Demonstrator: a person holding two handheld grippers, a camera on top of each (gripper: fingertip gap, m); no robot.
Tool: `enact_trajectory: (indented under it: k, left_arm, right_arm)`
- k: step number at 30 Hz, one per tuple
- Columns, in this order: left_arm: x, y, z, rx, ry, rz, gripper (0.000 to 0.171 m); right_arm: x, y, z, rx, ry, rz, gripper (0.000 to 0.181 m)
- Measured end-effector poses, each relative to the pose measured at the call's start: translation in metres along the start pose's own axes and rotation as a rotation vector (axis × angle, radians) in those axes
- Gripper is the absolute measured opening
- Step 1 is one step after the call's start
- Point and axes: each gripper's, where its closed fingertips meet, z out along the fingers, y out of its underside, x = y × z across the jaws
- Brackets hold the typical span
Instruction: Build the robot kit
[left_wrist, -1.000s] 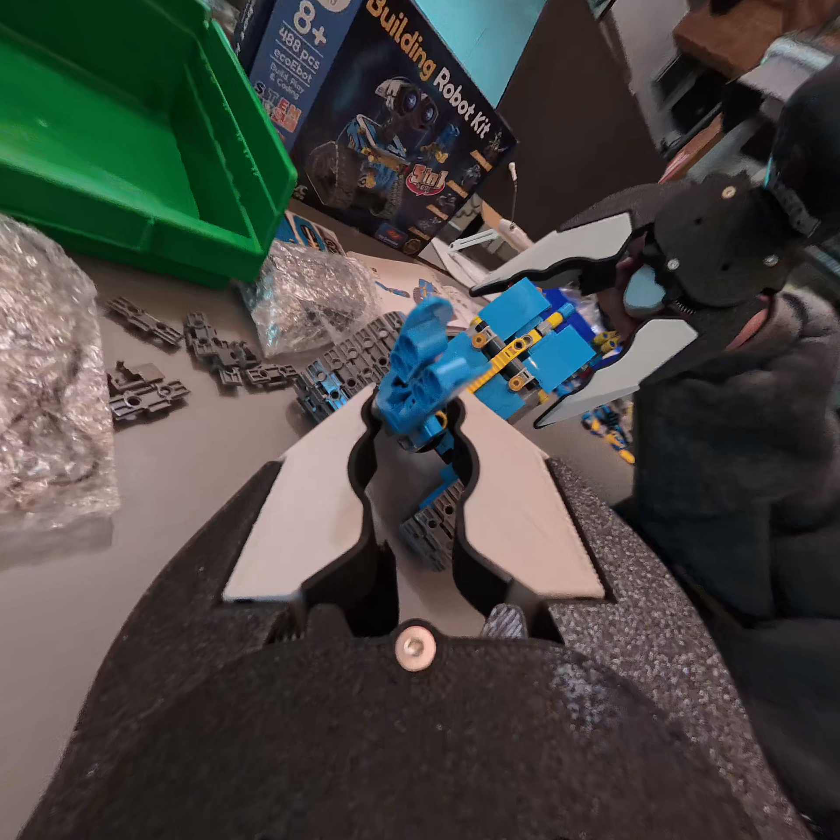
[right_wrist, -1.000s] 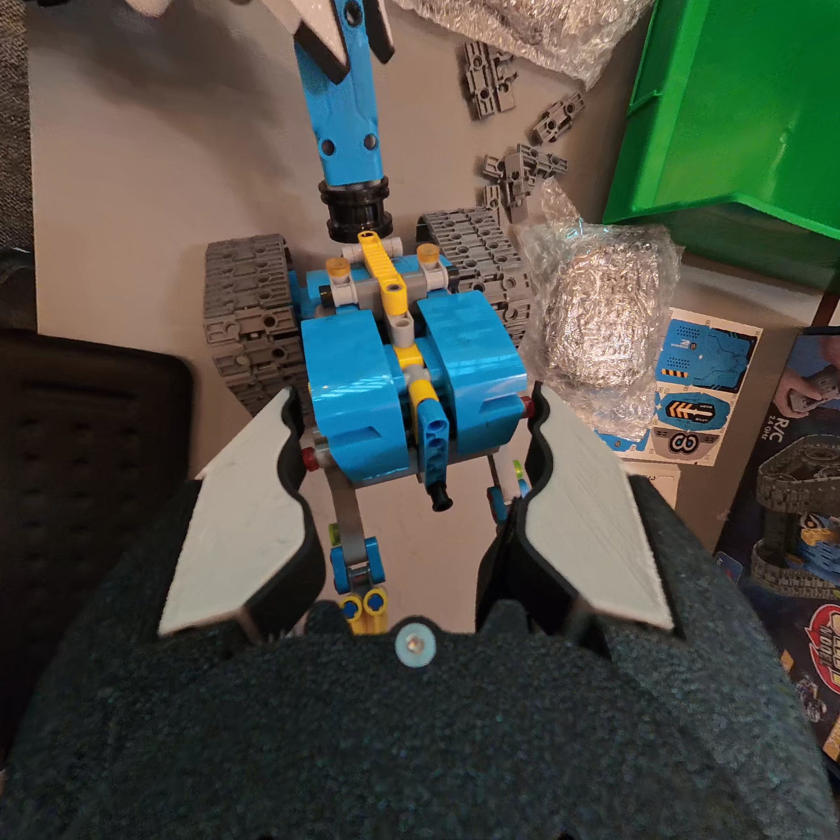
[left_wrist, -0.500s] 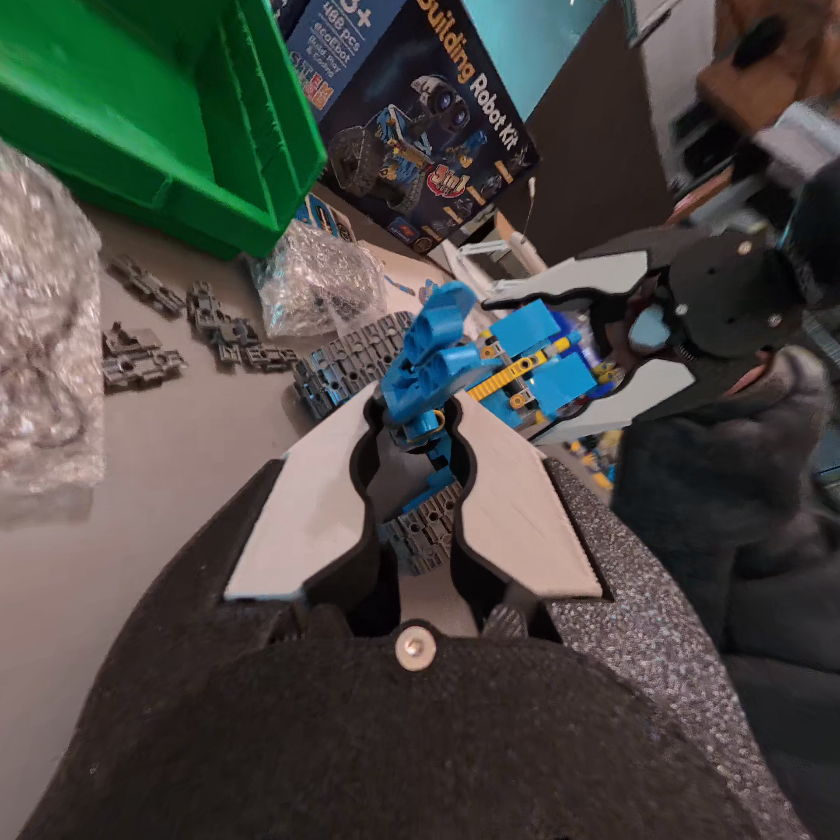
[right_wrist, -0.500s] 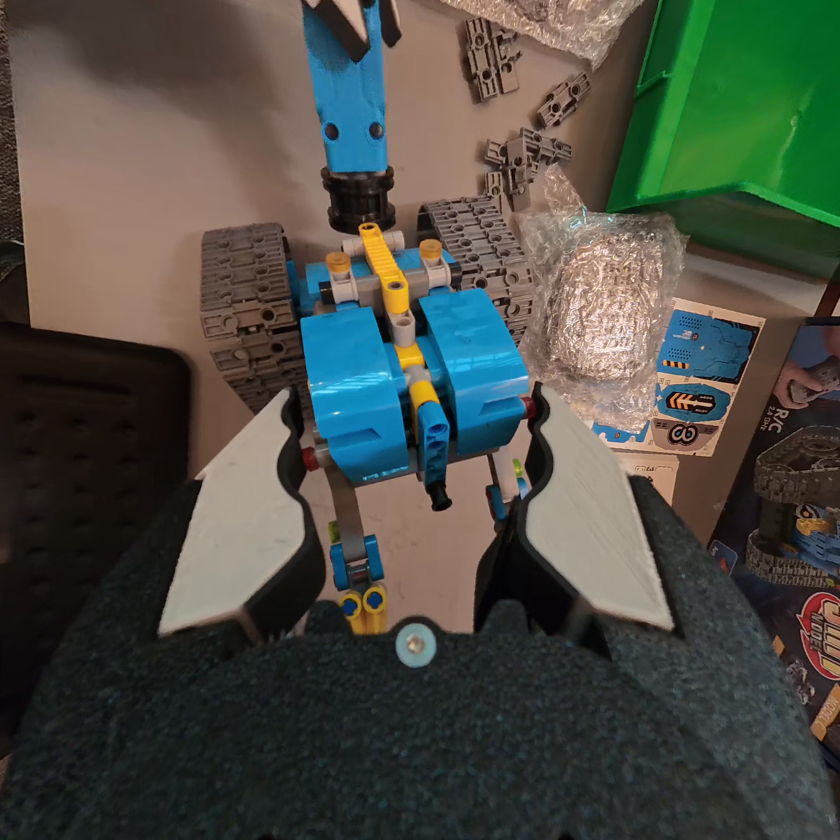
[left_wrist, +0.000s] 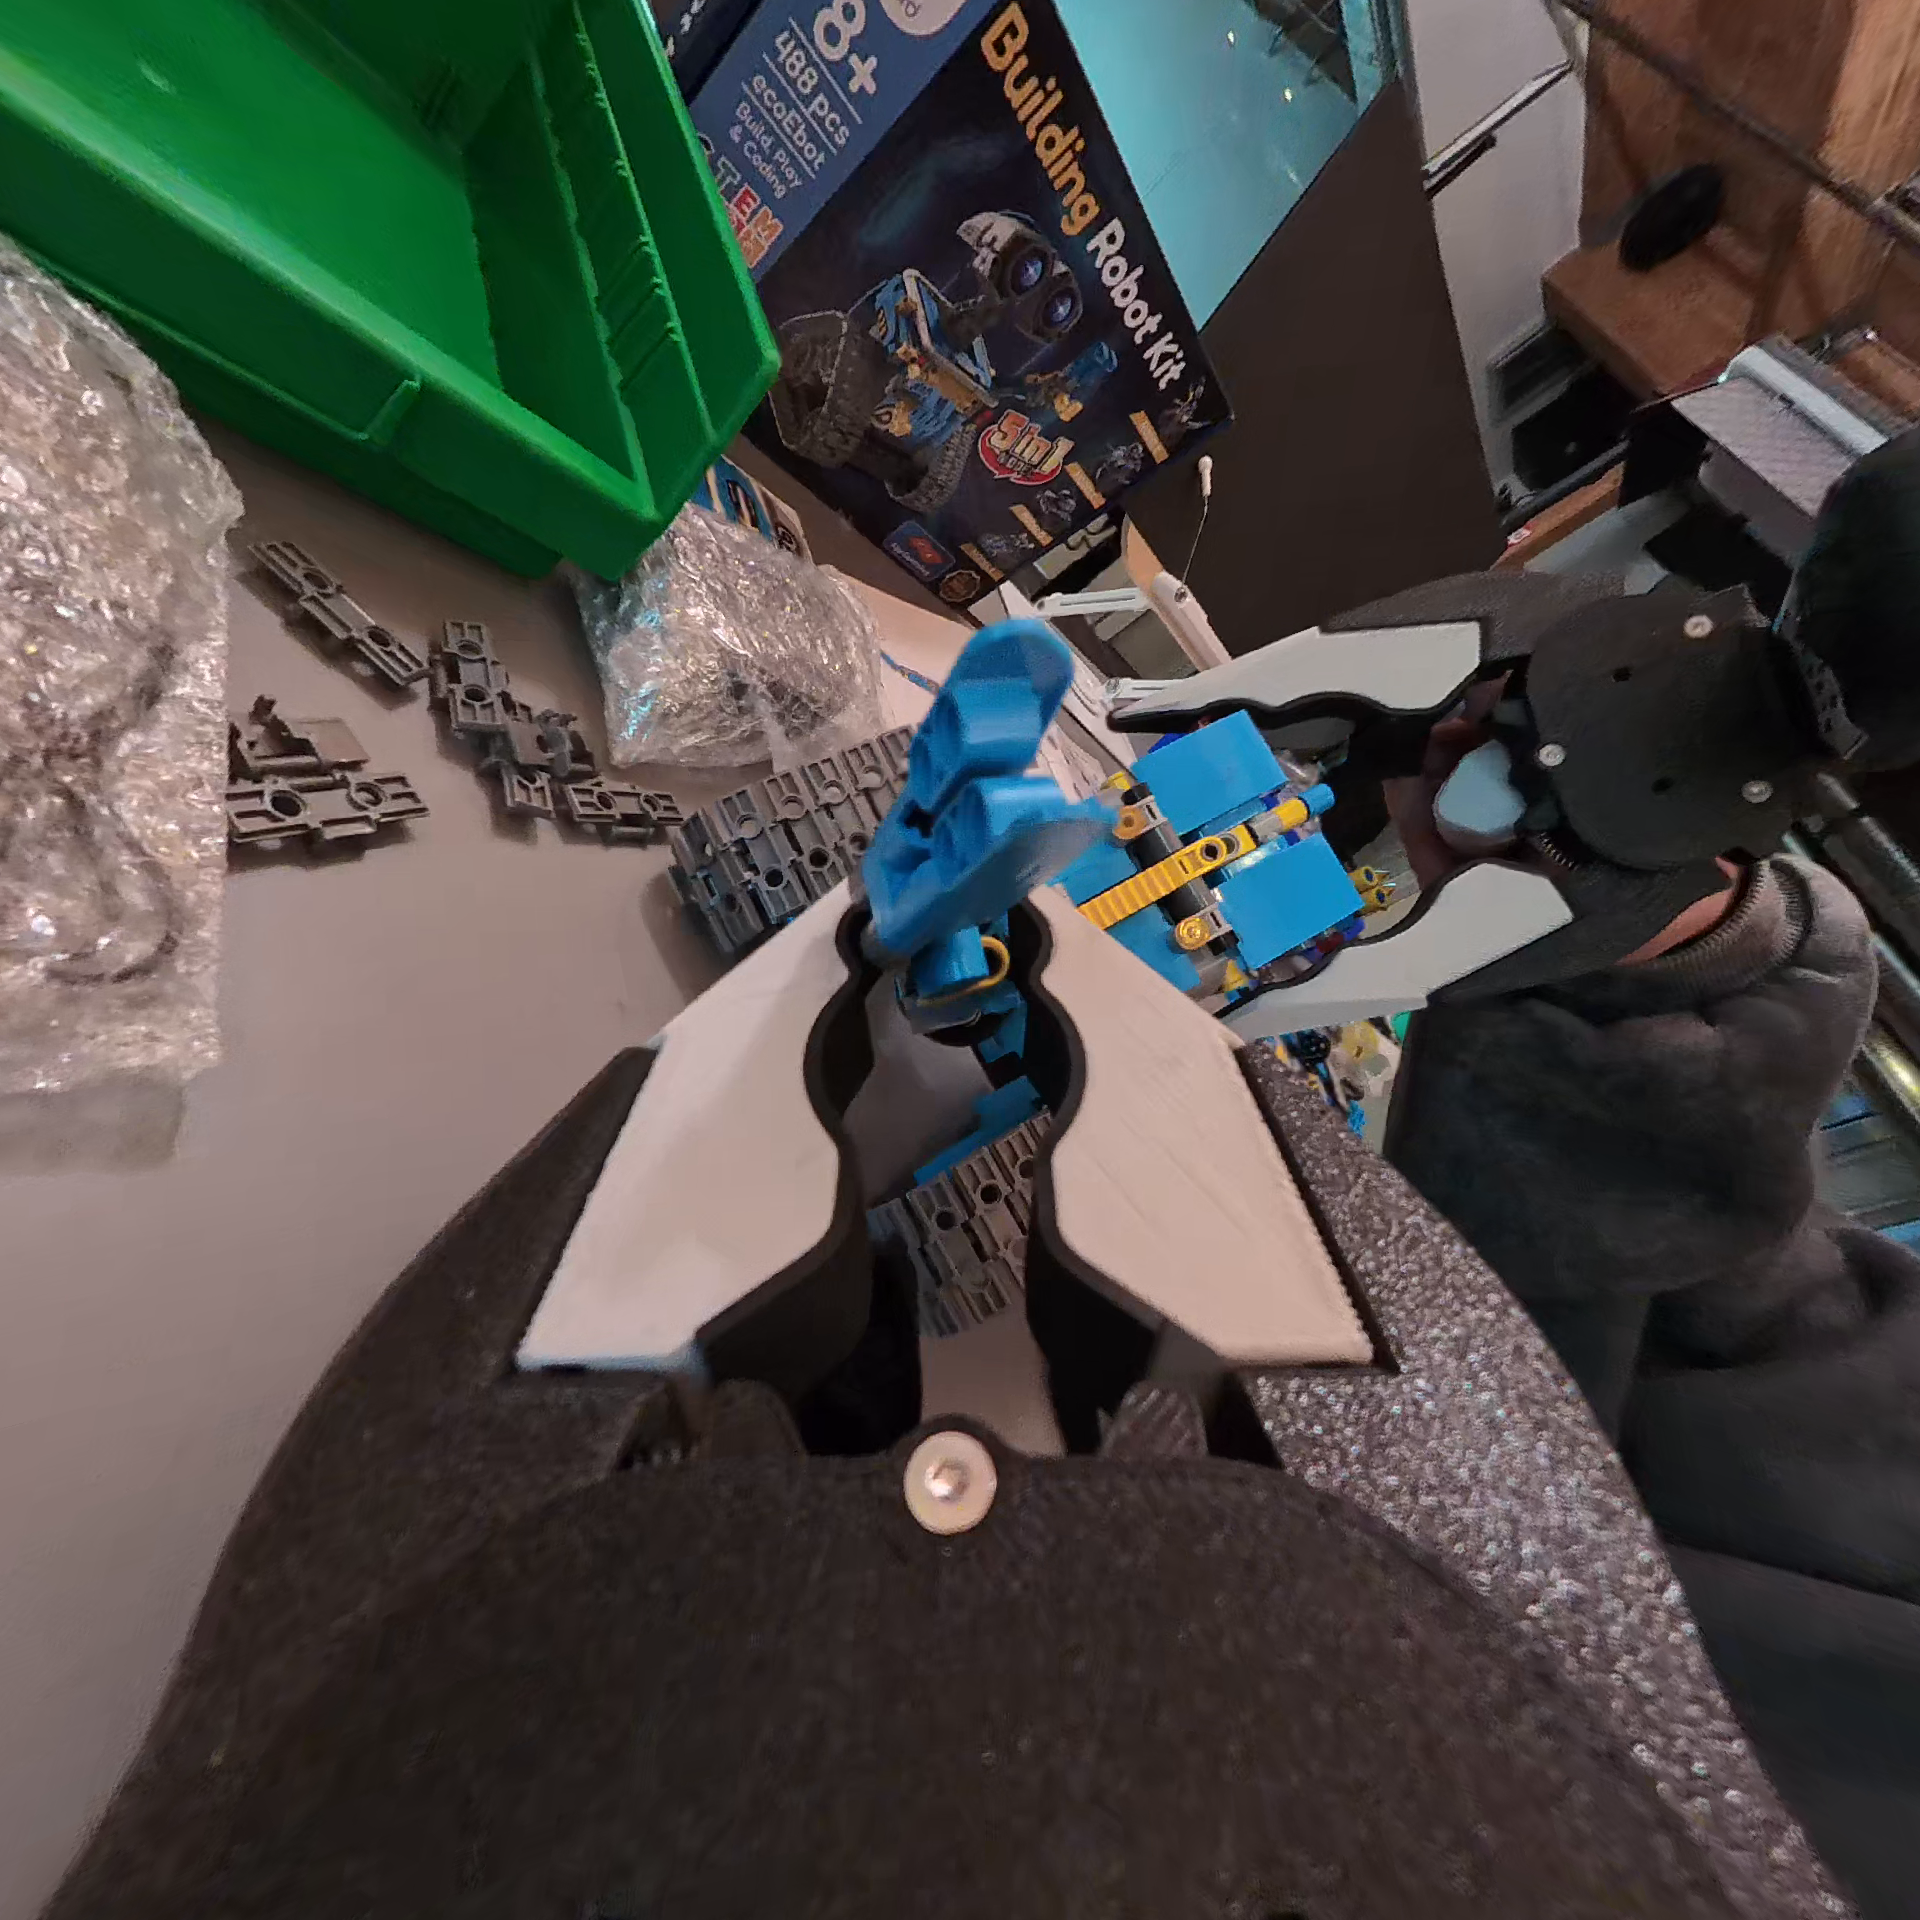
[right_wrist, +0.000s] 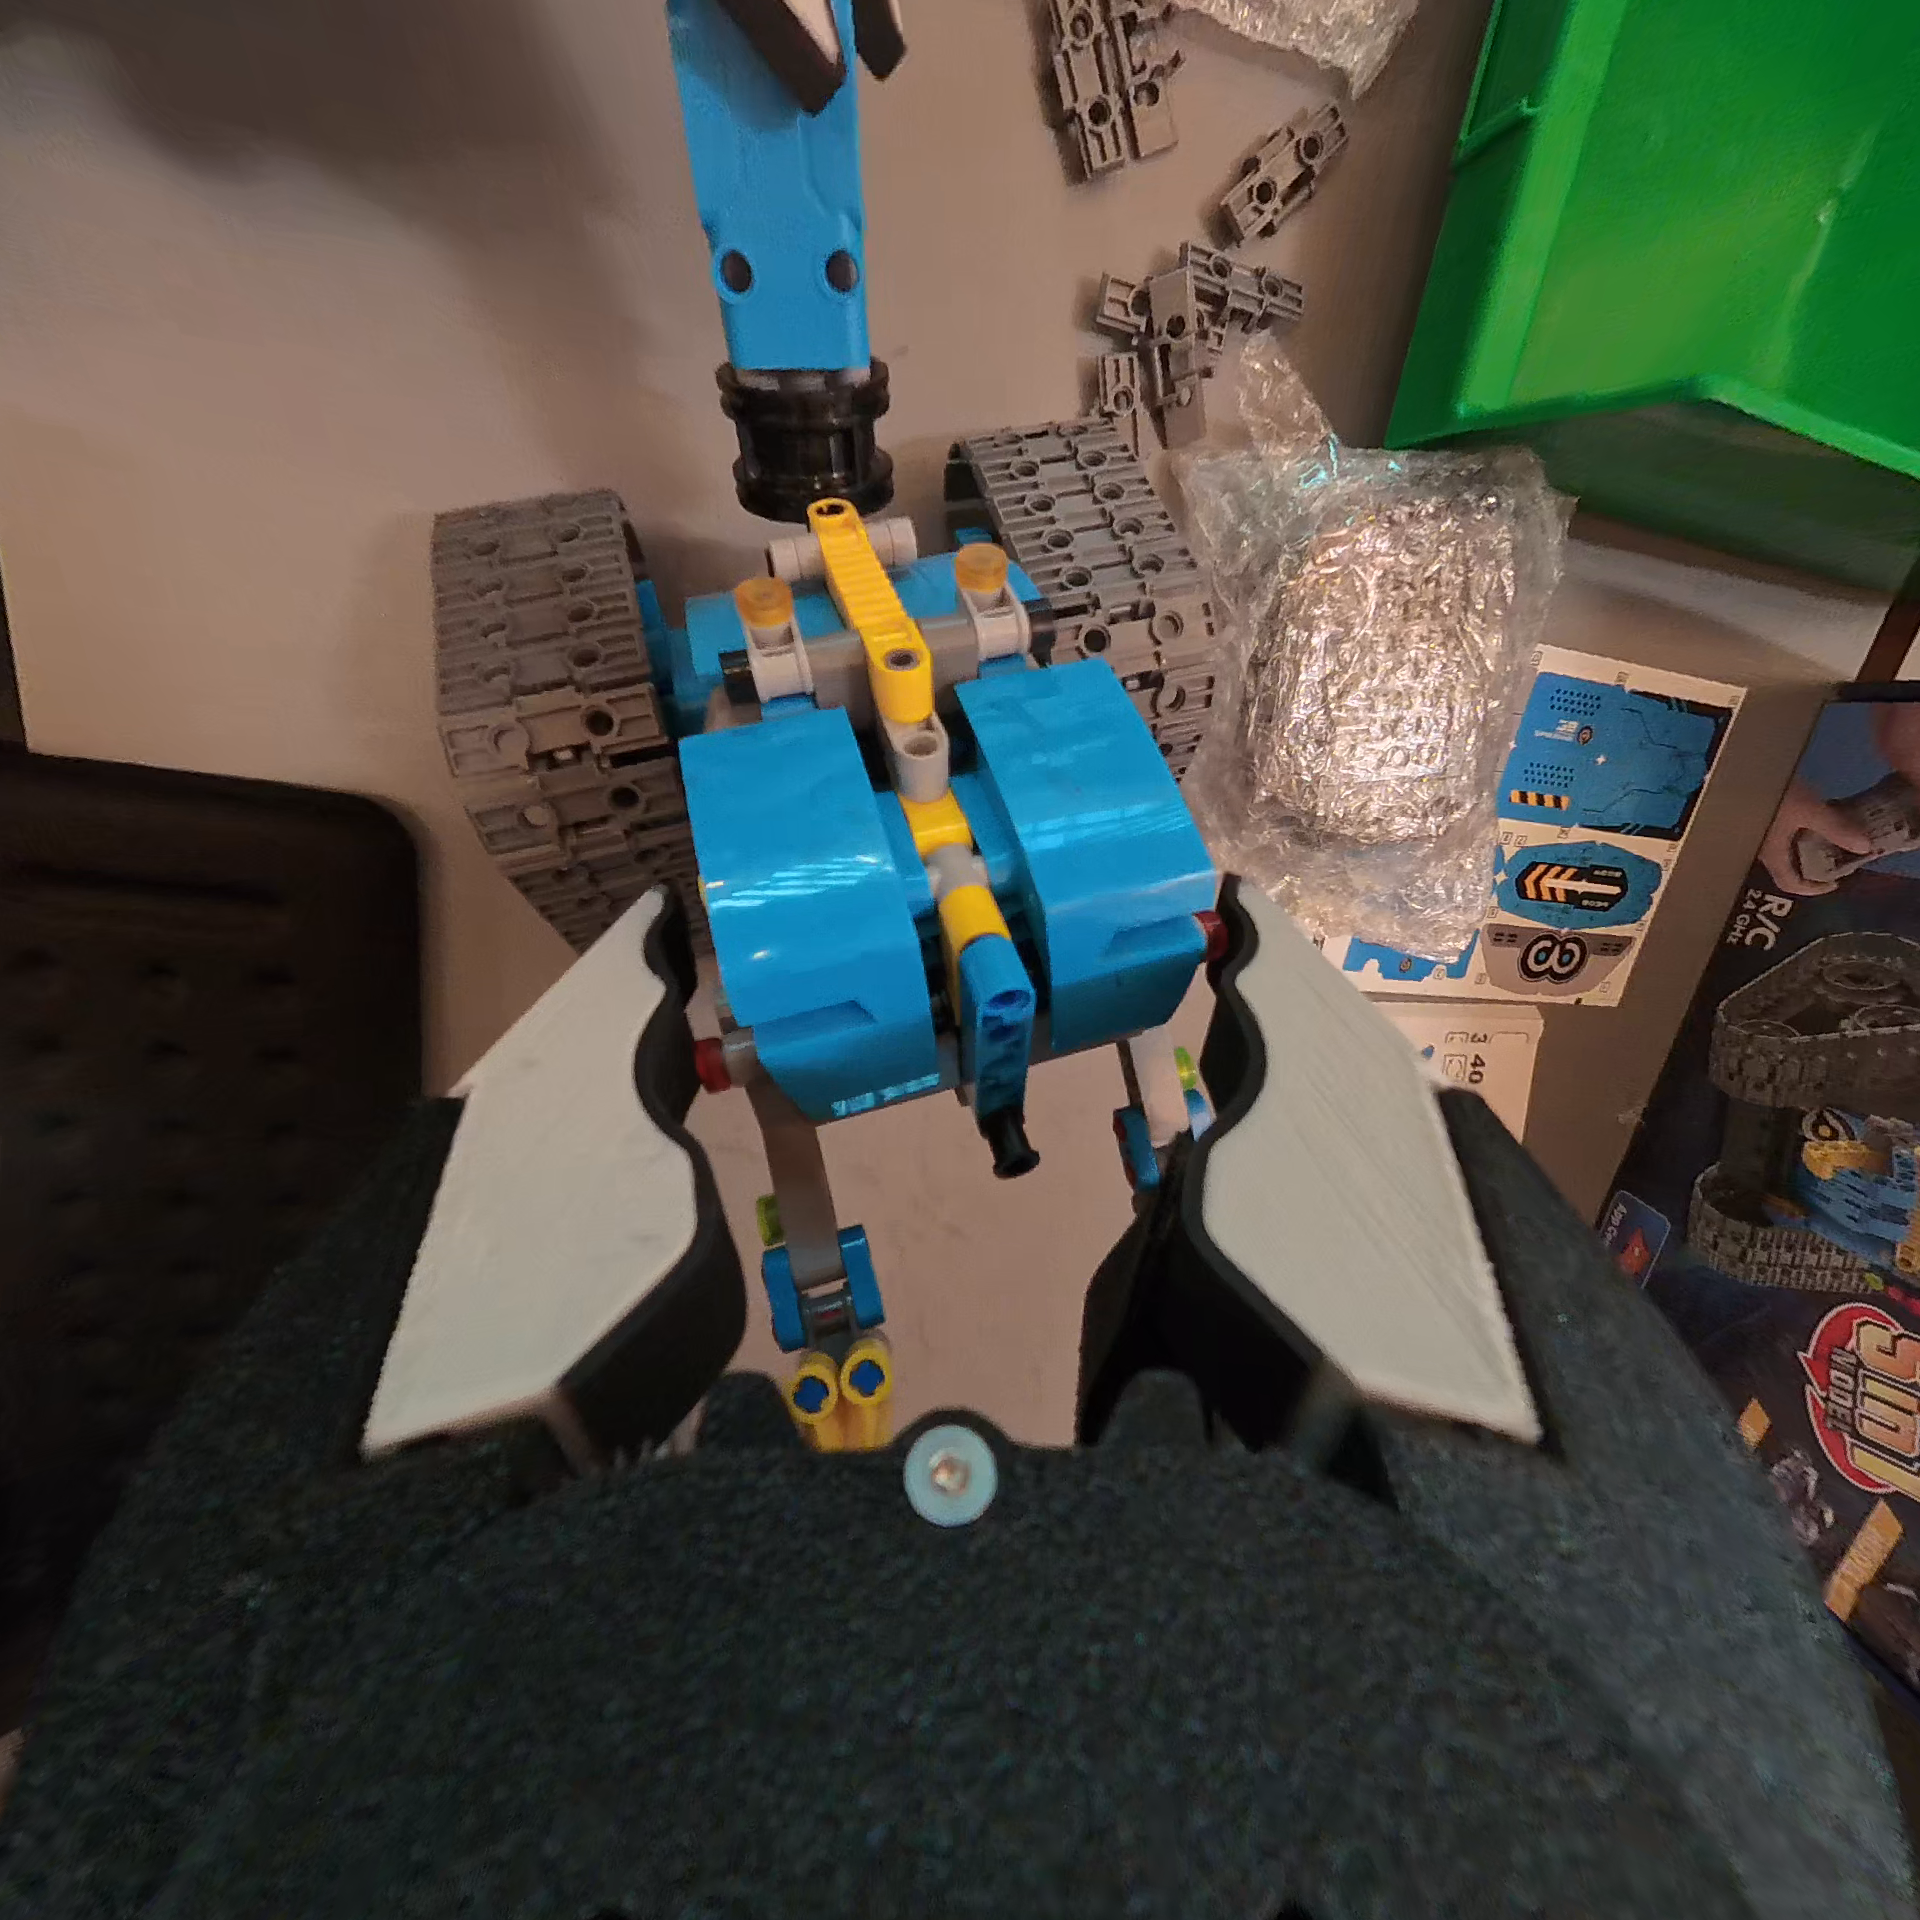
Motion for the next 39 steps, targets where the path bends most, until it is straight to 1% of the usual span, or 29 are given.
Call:
enact_trajectory:
  k: [5, 11, 13, 15, 16, 18, 20, 22, 24, 25, 26, 29, 30, 32, 33, 34, 35, 37, 38, 39]
  left_arm:
    - [0.003, 0.001, 0.002, -0.042, -0.053, 0.086, 0.023]
    - [0.001, 0.002, -0.004, -0.024, -0.009, 0.081, 0.024]
    - [-0.002, -0.003, -0.012, 0.012, -0.019, 0.076, 0.035]
    - [-0.004, -0.008, -0.026, 0.058, -0.034, 0.090, 0.046]
    - [-0.006, -0.010, -0.036, 0.083, -0.050, 0.104, 0.049]
    - [-0.011, -0.012, -0.059, 0.131, -0.104, 0.136, 0.052]
    - [-0.013, -0.015, -0.083, 0.202, -0.179, 0.173, 0.053]
    - [-0.001, -0.016, -0.101, 0.265, -0.241, 0.245, 0.052]
    - [0.023, -0.013, -0.105, 0.293, -0.284, 0.325, 0.052]
    - [0.042, -0.007, -0.099, 0.284, -0.282, 0.376, 0.052]
    - [0.062, 0.003, -0.087, 0.247, -0.271, 0.434, 0.052]
    - [0.115, 0.051, -0.029, 0.042, -0.213, 0.621, 0.052]
    - [0.130, 0.073, -0.006, -0.039, -0.180, 0.660, 0.051]
    - [0.161, 0.127, 0.041, -0.225, -0.043, 0.705, 0.051]
    - [0.174, 0.153, 0.063, -0.306, 0.015, 0.716, 0.051]
    - [0.184, 0.175, 0.083, -0.362, 0.055, 0.733, 0.051]
    - [0.194, 0.192, 0.103, -0.395, 0.087, 0.757, 0.051]
    - [0.211, 0.214, 0.137, -0.418, 0.118, 0.816, 0.051]
    - [0.215, 0.219, 0.152, -0.424, 0.116, 0.853, 0.051]
    - [0.212, 0.219, 0.166, -0.419, 0.082, 0.892, 0.051]
  right_arm:
    - [0.005, 0.005, 0.002, -0.043, 0.052, -0.038, 0.100]
    - [0.005, 0.000, -0.001, 0.035, 0.051, -0.049, 0.100]
    - [0.010, -0.003, -0.015, 0.106, 0.084, -0.051, 0.104]
    - [0.013, -0.004, -0.040, 0.223, 0.096, -0.013, 0.105]
    - [0.015, -0.002, -0.057, 0.298, 0.113, 0.006, 0.102]
    - [0.021, 0.014, -0.086, 0.441, 0.153, 0.059, 0.092]
    - [0.028, 0.044, -0.102, 0.554, 0.170, 0.143, 0.083]
    - [0.031, 0.082, -0.096, 0.616, 0.139, 0.249, 0.078]
    - [0.032, 0.122, -0.078, 0.642, 0.095, 0.372, 0.073]
    - [0.032, 0.138, -0.074, 0.680, 0.082, 0.429, 0.068]
    - [0.033, 0.154, -0.071, 0.718, 0.078, 0.486, 0.065]
    - [0.032, 0.195, -0.072, 0.834, 0.072, 0.638, 0.059]
    - [0.032, 0.209, -0.071, 0.859, 0.080, 0.674, 0.056]
    - [0.034, 0.227, -0.064, 0.893, 0.092, 0.712, 0.058]
    - [0.037, 0.235, -0.059, 0.887, 0.112, 0.737, 0.058]
    - [0.038, 0.238, -0.055, 0.882, 0.112, 0.754, 0.057]
    - [0.038, 0.241, -0.050, 0.878, 0.112, 0.774, 0.058]
    - [0.035, 0.249, -0.033, 0.833, 0.100, 0.825, 0.059]
    - [0.035, 0.252, -0.026, 0.818, 0.099, 0.844, 0.058]
    - [0.036, 0.257, -0.021, 0.794, 0.105, 0.865, 0.056]
